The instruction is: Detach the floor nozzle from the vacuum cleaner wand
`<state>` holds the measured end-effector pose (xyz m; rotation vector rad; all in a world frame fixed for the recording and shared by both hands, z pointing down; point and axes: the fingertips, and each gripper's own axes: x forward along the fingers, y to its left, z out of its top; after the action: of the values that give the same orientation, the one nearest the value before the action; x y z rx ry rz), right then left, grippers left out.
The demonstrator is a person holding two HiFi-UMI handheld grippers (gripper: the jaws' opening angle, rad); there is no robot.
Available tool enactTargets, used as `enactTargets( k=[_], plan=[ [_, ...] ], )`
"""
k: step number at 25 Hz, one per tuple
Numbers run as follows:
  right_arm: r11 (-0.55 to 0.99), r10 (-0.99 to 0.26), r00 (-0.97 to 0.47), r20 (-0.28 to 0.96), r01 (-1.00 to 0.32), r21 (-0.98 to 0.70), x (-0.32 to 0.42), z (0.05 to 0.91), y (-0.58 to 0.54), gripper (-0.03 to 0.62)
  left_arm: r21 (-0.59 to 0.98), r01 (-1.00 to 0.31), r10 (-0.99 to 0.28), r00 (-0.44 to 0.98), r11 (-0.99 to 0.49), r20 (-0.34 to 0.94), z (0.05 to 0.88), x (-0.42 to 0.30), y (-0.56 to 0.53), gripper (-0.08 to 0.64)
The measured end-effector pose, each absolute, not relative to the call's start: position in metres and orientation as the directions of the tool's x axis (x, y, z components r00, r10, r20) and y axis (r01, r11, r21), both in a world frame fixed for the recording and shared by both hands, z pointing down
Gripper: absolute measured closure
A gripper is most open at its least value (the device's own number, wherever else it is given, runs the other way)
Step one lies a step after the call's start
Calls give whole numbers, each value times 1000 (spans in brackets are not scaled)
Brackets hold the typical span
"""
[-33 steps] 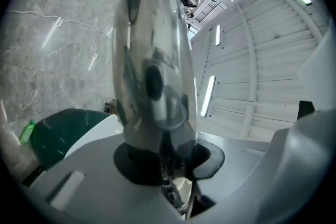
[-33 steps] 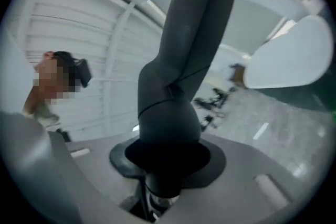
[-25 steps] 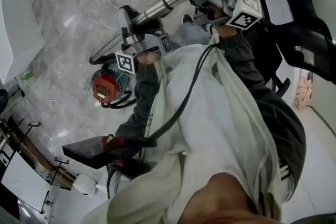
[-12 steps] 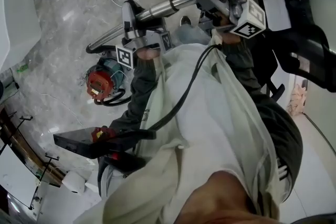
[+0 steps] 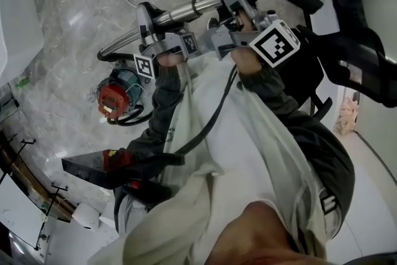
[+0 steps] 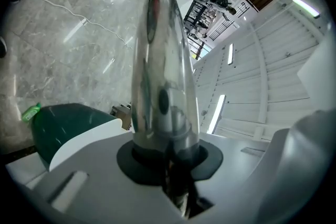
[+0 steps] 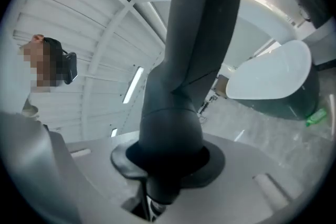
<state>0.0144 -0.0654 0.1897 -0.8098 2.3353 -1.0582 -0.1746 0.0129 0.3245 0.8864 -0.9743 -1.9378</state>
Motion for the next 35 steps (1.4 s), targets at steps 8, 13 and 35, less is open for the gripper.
enactTargets(
  k=[8, 13, 35],
  plan=[
    [922, 6, -887, -461, 183, -342, 25, 158, -31, 476, 849, 324, -863, -434, -417, -259, 301, -159, 9, 509],
    [901, 16, -885, -466, 215, -376, 12, 162, -45, 477, 870, 315, -863, -461, -378, -208, 310, -169, 6, 508],
    [696, -501, -803, -323, -152, -702, 10, 143, -70, 477, 808, 335, -805, -533, -484, -260, 299, -179, 5, 512]
  ],
)
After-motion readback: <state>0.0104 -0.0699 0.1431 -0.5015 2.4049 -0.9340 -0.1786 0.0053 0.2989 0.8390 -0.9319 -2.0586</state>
